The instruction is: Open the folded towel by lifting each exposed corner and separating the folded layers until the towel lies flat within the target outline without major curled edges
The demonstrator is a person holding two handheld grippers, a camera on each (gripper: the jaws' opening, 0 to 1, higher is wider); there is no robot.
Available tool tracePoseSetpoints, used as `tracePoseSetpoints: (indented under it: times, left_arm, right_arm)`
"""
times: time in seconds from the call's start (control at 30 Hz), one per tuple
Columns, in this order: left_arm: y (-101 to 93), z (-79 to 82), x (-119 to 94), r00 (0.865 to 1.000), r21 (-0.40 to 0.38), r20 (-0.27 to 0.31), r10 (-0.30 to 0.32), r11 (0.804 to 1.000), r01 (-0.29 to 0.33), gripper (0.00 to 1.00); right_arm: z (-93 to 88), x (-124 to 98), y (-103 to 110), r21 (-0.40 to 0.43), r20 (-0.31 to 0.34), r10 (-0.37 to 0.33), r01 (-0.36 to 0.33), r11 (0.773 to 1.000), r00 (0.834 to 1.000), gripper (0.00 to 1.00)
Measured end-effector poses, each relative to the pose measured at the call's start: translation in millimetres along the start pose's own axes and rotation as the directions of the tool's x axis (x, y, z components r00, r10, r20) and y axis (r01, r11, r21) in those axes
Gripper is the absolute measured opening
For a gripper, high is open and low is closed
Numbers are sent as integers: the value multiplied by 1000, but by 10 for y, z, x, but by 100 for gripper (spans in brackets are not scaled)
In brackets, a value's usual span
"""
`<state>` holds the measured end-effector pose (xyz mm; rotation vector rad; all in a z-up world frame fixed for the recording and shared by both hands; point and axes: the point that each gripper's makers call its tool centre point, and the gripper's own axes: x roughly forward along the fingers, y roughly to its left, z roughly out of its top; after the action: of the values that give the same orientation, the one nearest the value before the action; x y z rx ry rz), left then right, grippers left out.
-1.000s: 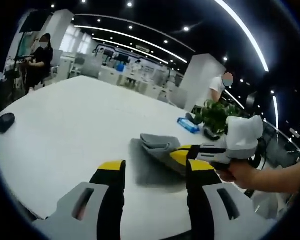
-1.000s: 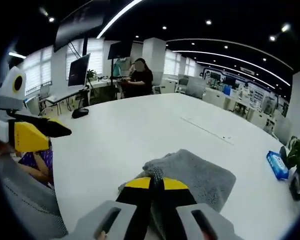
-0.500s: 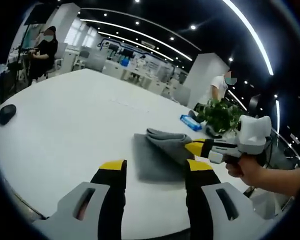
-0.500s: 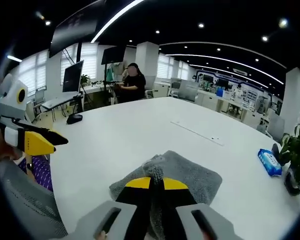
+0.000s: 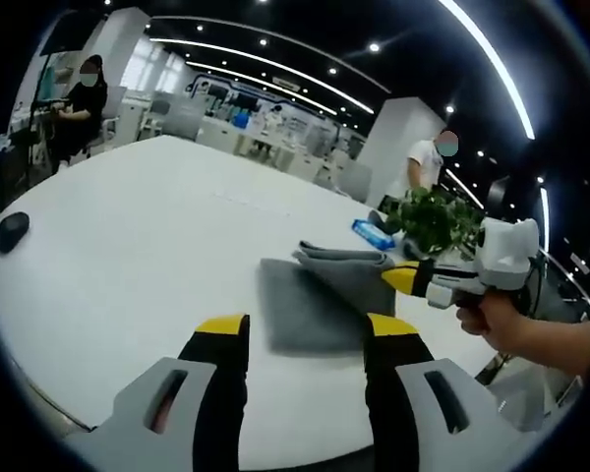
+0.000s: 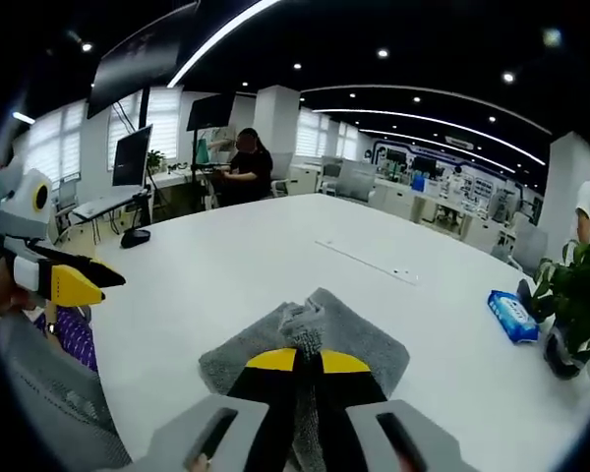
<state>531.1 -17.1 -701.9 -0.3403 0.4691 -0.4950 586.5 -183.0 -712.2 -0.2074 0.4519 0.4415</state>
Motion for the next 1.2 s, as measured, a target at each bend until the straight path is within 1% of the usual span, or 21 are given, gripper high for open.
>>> tracePoseSetpoints:
  times: [0.07,0.2,0.33,0.77,1.0,1.2]
  left_arm:
    - [-4,-10,2,1000,2,-7,-1,1000,1,45]
    - [7,-4,-1,1000,-1,-3,2,1000,-2,45]
    - [27,9,-7,1000,-10,4,8,1000,-8,45]
    - [38,-4,-5,1000,-12,-2,11,1000,-11,45]
    - [47,-3,-6,1000,-13,-1,16,1000,-16,45]
    - [62,-5,-8,1000,-17,-2,23,1000,-23,45]
  right_arm:
    - [1,-17,-18,10,3,1,-1,1000,1000,2]
    - [-19,-45,-63,15,1,-6,6,1000,1000,2]
    - [-37,-77,-126,18,1,-19,19,1000,1000,2]
    - [-82,-170,-267,29,8,-61,61,998,998,2]
    - [-147,-258,-389,32,2,-89,89,996,996,2]
    - [-225,-321,-484,56,-7,-109,109,992,994,2]
